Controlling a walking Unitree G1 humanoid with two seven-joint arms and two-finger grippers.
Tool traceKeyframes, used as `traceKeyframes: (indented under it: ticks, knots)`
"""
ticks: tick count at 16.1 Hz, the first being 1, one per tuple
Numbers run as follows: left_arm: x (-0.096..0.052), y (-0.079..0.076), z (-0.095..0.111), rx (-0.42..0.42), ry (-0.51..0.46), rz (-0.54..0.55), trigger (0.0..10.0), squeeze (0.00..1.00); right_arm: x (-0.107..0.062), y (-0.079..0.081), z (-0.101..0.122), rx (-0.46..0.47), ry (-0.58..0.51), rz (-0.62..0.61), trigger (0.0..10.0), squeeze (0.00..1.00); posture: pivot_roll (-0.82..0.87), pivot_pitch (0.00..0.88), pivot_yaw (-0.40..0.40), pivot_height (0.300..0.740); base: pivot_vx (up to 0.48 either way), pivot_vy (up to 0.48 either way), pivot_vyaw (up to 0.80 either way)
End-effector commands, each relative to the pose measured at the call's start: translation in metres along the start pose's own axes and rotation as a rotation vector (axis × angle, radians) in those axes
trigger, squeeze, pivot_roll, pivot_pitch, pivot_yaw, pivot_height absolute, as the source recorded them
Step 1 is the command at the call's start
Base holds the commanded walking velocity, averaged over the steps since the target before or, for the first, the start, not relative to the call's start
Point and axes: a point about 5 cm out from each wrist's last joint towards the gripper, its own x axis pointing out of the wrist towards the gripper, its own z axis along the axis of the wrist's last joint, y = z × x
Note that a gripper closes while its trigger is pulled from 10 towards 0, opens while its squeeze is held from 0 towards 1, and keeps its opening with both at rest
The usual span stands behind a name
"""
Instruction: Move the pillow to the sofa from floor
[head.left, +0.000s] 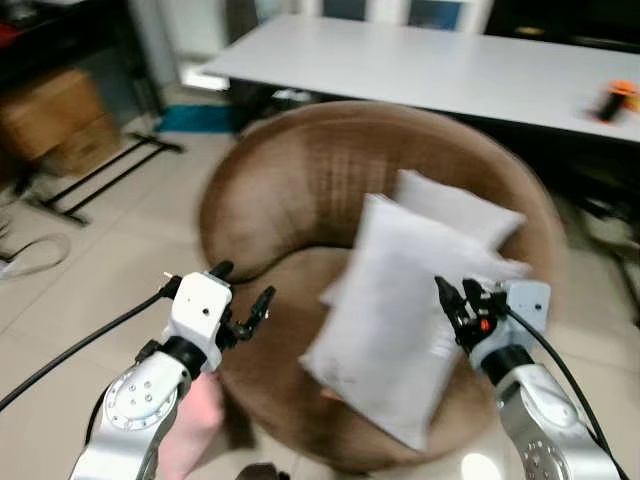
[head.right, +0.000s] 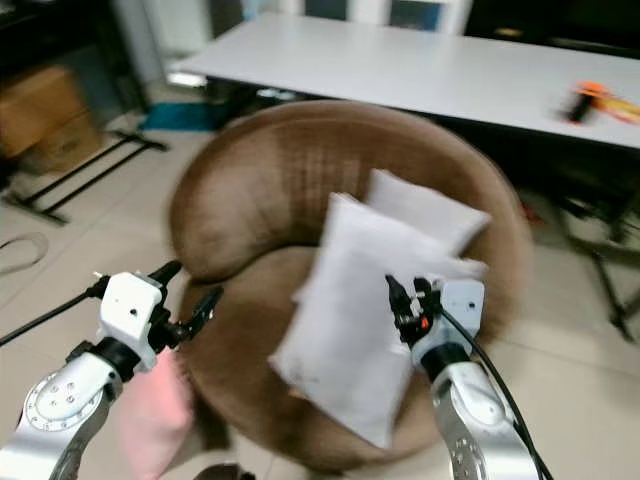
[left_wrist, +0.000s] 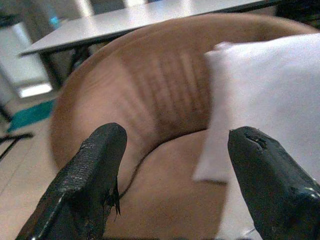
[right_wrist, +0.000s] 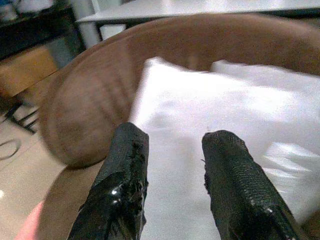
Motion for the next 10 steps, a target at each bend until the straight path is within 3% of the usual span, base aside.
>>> traceKeyframes:
  ticks: [1,5,10]
  knots:
    - [-0.003,0.003,0.001,0.021,0.003,0.024,10.0,0.0,0.0,0.009,0.008,-0.009,-0.019,0.033,10.0,0.0,0.01,0.0,-0.002,0.74,0.0,0.371,0.8]
    - [-0.006,0.002,0.0,0.025,0.008,0.03,10.0,0.0,0.0,0.009,0.008,-0.015,0.014,0.05,10.0,0.0,0.03,0.0,-0.016,0.74,0.0,0.378,0.7]
    - [-0.006,0.003,-0.001,0.028,0.013,0.033,10.0,0.0,-0.006,0.006,0.001,-0.008,0.069,0.035,10.0,0.0,0.01,0.0,-0.008,0.74,0.0,0.379,0.0]
